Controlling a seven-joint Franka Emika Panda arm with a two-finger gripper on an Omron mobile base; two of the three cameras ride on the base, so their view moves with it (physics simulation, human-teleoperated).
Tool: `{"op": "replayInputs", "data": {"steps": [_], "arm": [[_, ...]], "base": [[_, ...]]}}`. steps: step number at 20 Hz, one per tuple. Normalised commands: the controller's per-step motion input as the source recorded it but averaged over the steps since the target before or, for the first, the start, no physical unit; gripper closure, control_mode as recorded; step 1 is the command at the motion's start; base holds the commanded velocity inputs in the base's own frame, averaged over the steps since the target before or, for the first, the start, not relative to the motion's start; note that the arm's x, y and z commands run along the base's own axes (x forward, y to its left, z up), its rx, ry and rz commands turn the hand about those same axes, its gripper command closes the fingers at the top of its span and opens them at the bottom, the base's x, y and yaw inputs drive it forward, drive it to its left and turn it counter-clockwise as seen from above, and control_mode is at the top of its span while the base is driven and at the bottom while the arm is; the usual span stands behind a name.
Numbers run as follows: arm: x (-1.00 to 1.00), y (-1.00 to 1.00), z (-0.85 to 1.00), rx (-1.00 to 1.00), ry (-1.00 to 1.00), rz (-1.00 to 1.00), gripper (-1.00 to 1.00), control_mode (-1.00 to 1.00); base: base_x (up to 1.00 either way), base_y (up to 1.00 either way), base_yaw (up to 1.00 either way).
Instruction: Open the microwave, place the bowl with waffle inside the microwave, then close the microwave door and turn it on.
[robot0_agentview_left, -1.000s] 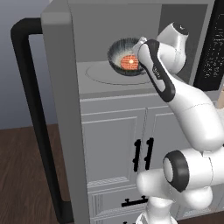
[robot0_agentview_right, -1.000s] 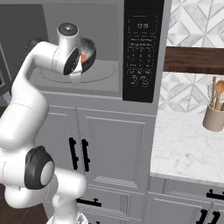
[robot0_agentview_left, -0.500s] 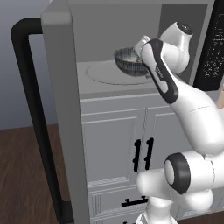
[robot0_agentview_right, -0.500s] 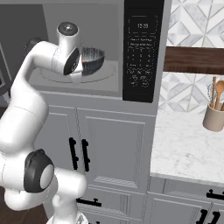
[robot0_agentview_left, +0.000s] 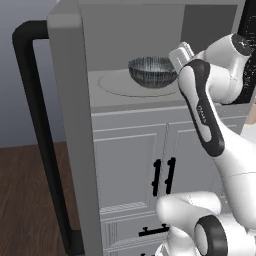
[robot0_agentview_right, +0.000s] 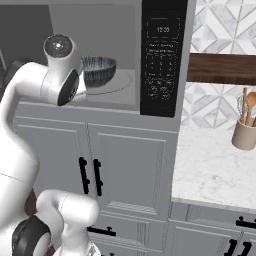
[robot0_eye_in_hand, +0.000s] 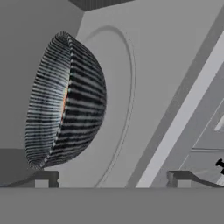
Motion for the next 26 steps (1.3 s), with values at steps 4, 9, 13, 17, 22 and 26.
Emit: {"op": "replayInputs", "data": {"steps": [4,9,13,17,22,26], "arm": [[-1.0,0.19,-0.02,-0.13,-0.12,0.0,-1.0,-1.0],[-0.9,0.35,-0.07,-0.17,-0.17,0.0,-1.0,-1.0],[-0.74,0.1,-0.02,-0.16,-0.21,0.0,-1.0,-1.0],[-0.19,0.02,-0.22,-0.15,-0.22,0.02,-1.0,-1.0],[-0.01,0.23,-0.36,-0.18,-0.21,0.06,-1.0,-1.0],[-0.26,0.37,-0.46,-0.24,-0.23,0.02,-1.0,-1.0]], "base": [[0.0,0.0,0.0],[0.0,0.0,0.0],[0.0,0.0,0.0],[0.0,0.0,0.0],[0.0,0.0,0.0],[0.0,0.0,0.0]]}}
